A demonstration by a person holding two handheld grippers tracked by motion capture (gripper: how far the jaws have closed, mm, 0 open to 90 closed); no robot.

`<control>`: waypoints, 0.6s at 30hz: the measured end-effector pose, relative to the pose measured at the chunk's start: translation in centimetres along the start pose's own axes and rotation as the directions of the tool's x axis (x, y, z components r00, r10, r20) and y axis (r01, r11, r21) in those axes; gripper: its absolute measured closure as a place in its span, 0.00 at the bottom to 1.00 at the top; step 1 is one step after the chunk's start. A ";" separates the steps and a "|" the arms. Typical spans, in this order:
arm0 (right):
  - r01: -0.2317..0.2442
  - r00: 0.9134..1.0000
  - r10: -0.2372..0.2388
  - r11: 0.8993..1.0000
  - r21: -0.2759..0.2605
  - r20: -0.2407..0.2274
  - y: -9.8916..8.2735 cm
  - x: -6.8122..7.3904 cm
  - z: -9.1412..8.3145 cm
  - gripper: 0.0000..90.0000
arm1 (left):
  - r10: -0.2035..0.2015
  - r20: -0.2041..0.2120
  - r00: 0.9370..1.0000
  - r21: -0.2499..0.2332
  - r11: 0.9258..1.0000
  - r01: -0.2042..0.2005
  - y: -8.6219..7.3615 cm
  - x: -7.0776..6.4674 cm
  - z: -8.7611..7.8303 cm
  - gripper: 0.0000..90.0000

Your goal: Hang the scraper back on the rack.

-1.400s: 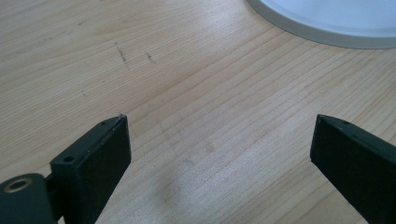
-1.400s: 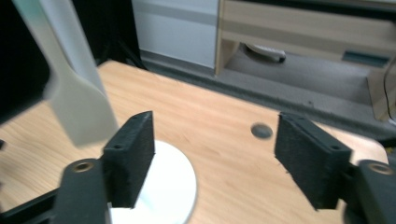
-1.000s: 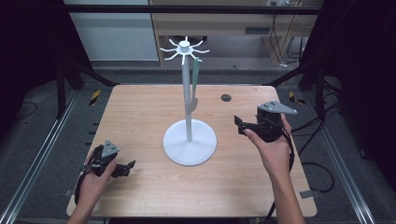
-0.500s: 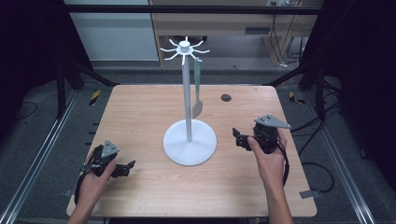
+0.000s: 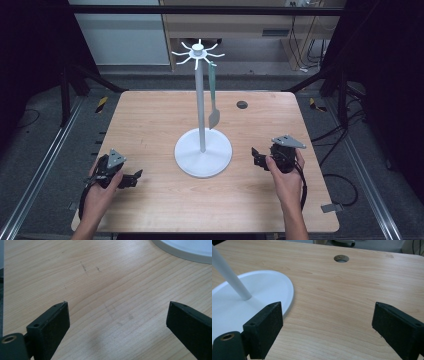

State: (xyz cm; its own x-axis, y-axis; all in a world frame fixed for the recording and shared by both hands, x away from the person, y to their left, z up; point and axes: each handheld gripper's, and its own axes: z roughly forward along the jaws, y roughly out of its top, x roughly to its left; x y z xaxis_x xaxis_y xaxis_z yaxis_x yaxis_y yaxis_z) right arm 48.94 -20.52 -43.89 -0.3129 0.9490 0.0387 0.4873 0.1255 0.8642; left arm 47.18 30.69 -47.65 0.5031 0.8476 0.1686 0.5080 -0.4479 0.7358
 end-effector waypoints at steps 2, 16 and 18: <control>0.000 1.000 0.000 1.000 0.001 0.011 -0.5 -0.2 0.2 0.12 | -0.009 -0.017 1.000 -0.012 1.000 0.008 -0.1 0.2 0.0 0.05; 0.000 0.999 -0.001 1.000 0.019 0.053 -2.8 -1.0 1.4 0.12 | -0.041 -0.046 0.998 -0.030 0.999 0.040 -0.2 0.9 0.1 0.05; 0.006 0.998 -0.008 0.999 0.031 0.065 -3.1 -1.2 1.6 0.12 | -0.055 -0.053 0.997 -0.036 0.998 0.053 -0.3 1.1 0.2 0.05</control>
State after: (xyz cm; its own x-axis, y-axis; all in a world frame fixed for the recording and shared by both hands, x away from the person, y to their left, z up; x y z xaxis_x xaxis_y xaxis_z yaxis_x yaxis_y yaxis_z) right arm 49.09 -21.56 -47.36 -0.2634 0.9647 -0.0010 0.5106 0.1403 0.8483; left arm 47.73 31.72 -47.75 0.4368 0.8847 0.1628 0.5085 -0.3921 0.7666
